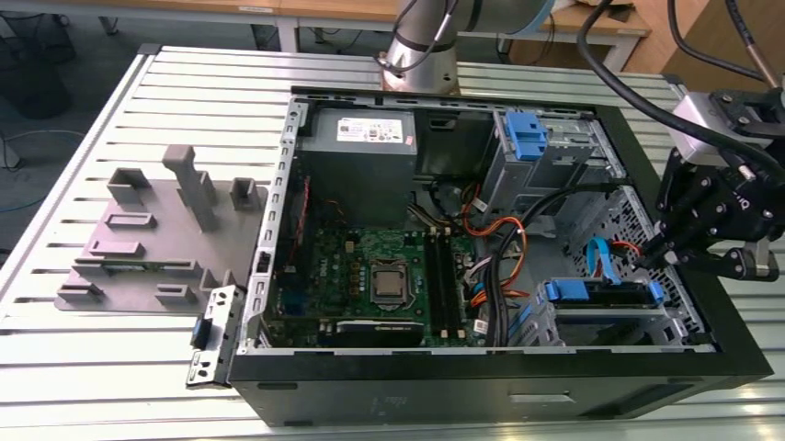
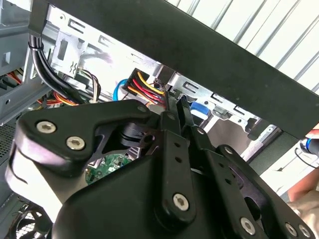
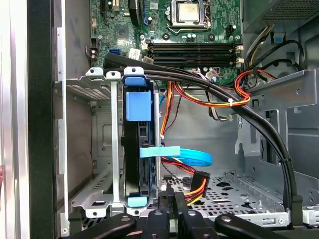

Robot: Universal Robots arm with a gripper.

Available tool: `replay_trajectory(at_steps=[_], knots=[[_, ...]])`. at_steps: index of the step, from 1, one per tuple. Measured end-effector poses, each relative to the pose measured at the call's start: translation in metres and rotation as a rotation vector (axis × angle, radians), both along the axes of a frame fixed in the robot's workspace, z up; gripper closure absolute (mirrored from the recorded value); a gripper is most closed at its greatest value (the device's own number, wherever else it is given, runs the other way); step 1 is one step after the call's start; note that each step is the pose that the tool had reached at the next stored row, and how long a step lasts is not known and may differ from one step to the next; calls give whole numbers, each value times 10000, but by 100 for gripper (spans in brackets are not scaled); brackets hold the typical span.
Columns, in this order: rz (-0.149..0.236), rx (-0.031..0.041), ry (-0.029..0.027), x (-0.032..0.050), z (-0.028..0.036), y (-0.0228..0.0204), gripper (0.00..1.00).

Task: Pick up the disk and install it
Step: 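Insert the second disk wire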

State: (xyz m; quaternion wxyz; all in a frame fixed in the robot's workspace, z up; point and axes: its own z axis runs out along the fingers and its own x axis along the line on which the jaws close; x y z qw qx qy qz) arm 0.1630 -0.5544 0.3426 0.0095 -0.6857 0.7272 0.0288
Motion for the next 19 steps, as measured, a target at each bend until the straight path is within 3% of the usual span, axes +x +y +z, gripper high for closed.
replay_trajectory(at_steps=[8,13,15,19], knots=[[0,2,-3,-2,-4,0,84],[0,3,-103,-124,-4,-2,84],[0,-2,-136,-150,-4,-14,84],[0,-12,-147,-153,-3,-70,84]])
